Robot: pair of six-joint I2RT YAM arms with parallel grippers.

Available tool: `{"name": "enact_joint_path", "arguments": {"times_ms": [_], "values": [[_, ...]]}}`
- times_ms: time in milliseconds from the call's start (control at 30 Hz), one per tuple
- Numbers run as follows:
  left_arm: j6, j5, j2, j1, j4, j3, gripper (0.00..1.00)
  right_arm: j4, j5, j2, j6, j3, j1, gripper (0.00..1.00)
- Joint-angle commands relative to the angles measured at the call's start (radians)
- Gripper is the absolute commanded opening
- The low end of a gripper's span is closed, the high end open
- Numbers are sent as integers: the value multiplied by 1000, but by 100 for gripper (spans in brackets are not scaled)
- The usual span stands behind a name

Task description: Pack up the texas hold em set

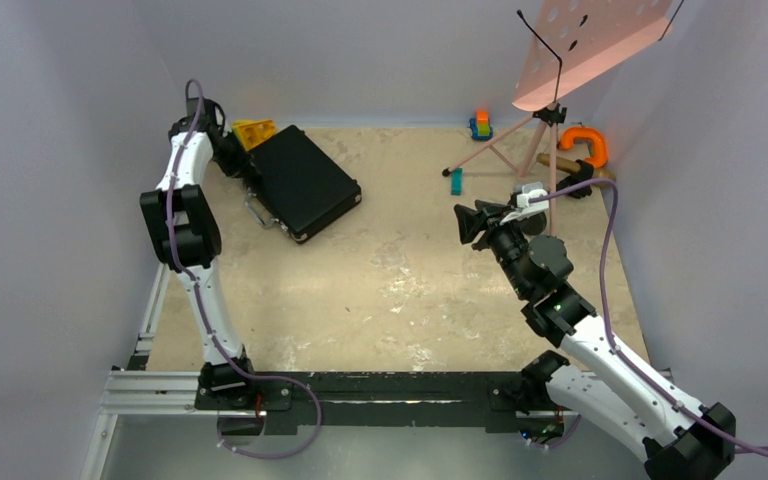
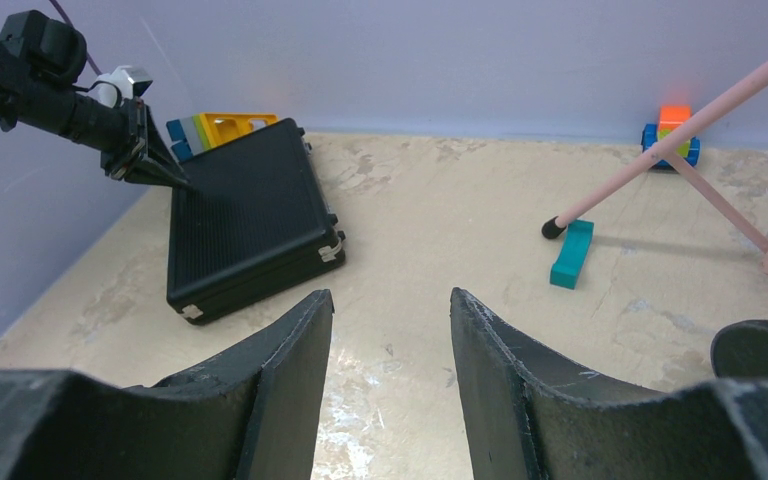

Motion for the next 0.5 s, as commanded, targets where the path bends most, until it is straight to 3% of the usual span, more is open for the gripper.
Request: {"name": "enact_joint_path", "arguments": {"times_ms": [0, 467], "values": [[18, -88, 83, -3, -166, 46, 11, 44, 13, -10, -12, 0, -5, 51], [80, -238, 146, -81, -267, 135, 11, 40, 15, -30, -10, -4, -4, 51]]}}
